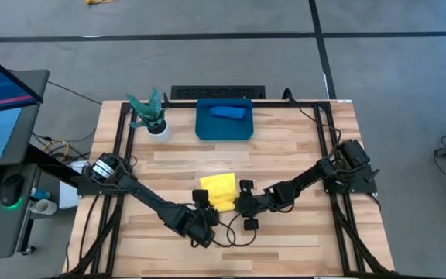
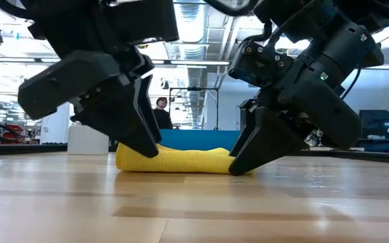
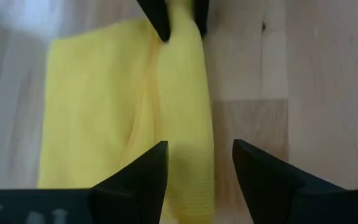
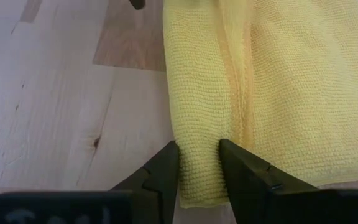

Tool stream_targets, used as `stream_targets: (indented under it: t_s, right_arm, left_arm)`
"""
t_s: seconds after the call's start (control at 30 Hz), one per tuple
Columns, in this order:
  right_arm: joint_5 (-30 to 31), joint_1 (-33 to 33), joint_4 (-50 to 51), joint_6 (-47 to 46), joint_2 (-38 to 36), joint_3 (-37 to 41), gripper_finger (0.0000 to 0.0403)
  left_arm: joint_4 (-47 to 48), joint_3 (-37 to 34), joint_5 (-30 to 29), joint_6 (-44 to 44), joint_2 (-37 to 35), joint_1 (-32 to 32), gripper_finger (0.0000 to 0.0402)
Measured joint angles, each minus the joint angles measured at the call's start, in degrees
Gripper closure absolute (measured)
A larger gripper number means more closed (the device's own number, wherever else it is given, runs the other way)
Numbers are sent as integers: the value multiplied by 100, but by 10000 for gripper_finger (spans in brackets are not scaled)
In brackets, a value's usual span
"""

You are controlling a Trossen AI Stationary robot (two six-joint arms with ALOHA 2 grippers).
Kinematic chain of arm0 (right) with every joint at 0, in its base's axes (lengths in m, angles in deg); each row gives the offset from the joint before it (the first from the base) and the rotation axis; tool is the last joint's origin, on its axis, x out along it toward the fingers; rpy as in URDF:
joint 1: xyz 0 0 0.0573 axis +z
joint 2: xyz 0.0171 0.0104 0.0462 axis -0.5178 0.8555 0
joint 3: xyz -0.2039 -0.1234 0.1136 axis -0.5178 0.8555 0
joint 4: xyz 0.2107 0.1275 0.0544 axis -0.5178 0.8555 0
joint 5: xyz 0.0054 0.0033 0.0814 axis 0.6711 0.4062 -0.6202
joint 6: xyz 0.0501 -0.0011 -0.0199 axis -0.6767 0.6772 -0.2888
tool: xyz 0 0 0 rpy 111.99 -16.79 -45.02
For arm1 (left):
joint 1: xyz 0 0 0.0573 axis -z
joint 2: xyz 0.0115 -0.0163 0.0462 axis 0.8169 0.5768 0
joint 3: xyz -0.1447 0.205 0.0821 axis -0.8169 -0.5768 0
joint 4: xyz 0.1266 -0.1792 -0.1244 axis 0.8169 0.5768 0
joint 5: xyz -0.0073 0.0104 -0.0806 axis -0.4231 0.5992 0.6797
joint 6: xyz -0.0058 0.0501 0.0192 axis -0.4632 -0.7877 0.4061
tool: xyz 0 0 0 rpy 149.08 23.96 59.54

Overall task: Roll microfiber towels into tight, uniform cylinder then place into a basket
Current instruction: Roll the yellow microfiber towel

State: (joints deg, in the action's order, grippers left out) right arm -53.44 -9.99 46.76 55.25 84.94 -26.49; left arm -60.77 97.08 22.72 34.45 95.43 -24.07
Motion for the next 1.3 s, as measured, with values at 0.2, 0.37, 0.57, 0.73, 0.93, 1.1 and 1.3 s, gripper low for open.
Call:
stream_targets:
  t_s: [0.2,0.37,0.57,0.73,0.93,1.1,1.3]
  right_arm:
    - [-4,2,0,0,0,0,264]
    - [-7,2,0,0,0,0,266]
    - [-9,2,0,0,0,0,265]
    - [-12,2,0,-162,0,0,269]
    - [-394,-51,33,-317,-9,-23,287]
    - [-1014,-127,311,-536,2,-253,321]
    - [-2063,-130,931,-901,12,-619,368]
  left_arm:
    - [133,-2,458,20,0,-248,228]
    - [226,-1,544,40,0,-296,228]
    - [245,-148,643,90,0,-326,228]
    - [-169,-525,625,331,-50,-375,228]
    - [-228,-612,872,598,-42,-441,278]
    - [-245,-606,1116,563,-70,-468,364]
    - [-315,-589,1659,624,-315,-472,383]
